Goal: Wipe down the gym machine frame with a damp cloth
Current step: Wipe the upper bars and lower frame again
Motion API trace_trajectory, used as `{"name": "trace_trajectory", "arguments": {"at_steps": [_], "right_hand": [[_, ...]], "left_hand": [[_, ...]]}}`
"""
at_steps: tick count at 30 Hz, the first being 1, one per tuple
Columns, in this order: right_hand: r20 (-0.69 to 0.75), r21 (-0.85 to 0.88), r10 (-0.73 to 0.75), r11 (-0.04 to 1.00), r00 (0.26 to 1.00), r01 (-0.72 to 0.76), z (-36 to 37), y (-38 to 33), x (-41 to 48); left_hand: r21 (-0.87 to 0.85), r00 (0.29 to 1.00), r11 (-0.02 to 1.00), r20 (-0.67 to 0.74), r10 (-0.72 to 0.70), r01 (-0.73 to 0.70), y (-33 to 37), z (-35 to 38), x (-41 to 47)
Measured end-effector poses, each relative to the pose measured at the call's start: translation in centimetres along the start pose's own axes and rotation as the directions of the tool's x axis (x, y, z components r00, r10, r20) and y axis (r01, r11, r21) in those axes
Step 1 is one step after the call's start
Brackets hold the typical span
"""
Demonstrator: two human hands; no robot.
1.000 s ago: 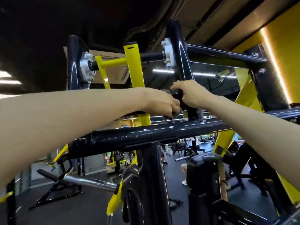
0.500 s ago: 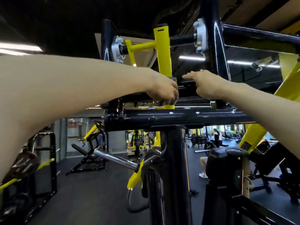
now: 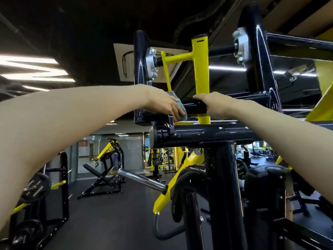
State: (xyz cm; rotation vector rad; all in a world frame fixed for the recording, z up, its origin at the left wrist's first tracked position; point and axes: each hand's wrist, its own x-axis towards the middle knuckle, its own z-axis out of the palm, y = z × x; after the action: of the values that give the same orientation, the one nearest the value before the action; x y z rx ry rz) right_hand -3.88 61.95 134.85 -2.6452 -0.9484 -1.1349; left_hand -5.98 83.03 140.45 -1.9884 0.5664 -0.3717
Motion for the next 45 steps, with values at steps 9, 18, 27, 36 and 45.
{"name": "trace_trajectory", "arguments": {"at_steps": [9, 18, 27, 36, 45], "right_hand": [[-0.348, -0.009, 0.071, 0.997, 0.935, -0.079, 0.0, -2.5, -3.0], [-0.846, 0.227, 0.245, 0.969, 0.473, -0.095, 9.6, -6.7, -13.9], [0.479, 0.657, 0.300, 0.501, 0.825, -0.564, 17.7, -13.6, -21.5], [0.648, 0.743, 0.207, 0.040, 0.733, -0.669, 22.2, -21.4, -19.7], [0.668, 0.722, 0.301, -0.041, 0.681, -0.690, 30.8, -28.3, -13.4]], "left_hand": [[-0.838, 0.597, 0.525, -0.348, -0.722, 0.146, 2.0, 4.2, -6.0], [-0.834, 0.251, -0.451, 0.384, -0.888, -0.318, 19.6, 13.2, -7.9], [-0.025, 0.699, -0.910, 0.631, -0.336, -0.415, 33.7, 13.8, -12.1], [-0.040, 0.790, -0.934, 0.522, -0.322, -0.354, 35.6, 19.1, -16.3], [-0.202, 0.855, -0.974, 0.484, -0.189, -0.101, 31.5, 31.7, -17.7]]}}
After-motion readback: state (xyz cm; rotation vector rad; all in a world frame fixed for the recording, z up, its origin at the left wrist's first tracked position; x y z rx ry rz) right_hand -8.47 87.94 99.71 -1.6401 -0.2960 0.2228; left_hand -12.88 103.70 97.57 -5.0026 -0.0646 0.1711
